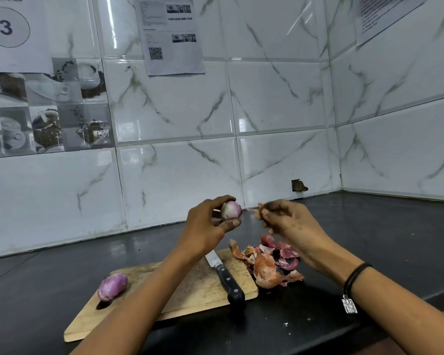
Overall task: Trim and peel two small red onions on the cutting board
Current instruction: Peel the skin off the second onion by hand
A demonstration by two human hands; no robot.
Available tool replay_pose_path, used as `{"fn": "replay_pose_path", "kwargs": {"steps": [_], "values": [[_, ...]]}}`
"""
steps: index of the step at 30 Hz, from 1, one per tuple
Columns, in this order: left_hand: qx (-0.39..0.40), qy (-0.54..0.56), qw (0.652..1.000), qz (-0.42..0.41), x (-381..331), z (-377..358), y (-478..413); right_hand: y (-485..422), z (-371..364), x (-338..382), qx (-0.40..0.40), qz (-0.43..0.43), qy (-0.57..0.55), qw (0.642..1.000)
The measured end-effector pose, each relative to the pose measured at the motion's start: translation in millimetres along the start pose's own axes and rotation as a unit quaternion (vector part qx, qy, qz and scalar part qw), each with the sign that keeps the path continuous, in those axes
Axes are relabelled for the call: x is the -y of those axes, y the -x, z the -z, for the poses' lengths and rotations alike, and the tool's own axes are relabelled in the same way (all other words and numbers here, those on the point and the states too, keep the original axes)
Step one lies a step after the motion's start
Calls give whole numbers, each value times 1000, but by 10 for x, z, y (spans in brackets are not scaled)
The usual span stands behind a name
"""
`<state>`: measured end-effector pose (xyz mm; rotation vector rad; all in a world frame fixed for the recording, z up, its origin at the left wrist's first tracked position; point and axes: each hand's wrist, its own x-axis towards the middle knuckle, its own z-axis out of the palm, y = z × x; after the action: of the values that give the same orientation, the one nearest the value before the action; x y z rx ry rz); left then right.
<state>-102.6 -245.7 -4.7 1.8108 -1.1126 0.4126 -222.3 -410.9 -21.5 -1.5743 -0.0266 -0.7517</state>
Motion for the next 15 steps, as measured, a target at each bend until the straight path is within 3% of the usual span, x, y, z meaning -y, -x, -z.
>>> {"fn": "replay_pose_path", "kwargs": {"steps": [2, 4, 6, 9, 15], "values": [[27, 112, 992, 45, -47, -9, 21, 8, 15, -64, -3, 19, 207, 978], [43, 242, 965, 91, -121, -62, 43, 26, 16, -81, -16, 41, 292, 955], [45, 351, 923, 150, -190, -114, 31, 54, 13, -63, -39, 74, 310, 947], [51, 424, 882, 200, -239, -120, -6, 109, -29, -21, -48, 133, 304, 942], [65, 430, 870, 230, -234, -123, 18, 127, -65, -12, -35, 183, 308, 933]]}}
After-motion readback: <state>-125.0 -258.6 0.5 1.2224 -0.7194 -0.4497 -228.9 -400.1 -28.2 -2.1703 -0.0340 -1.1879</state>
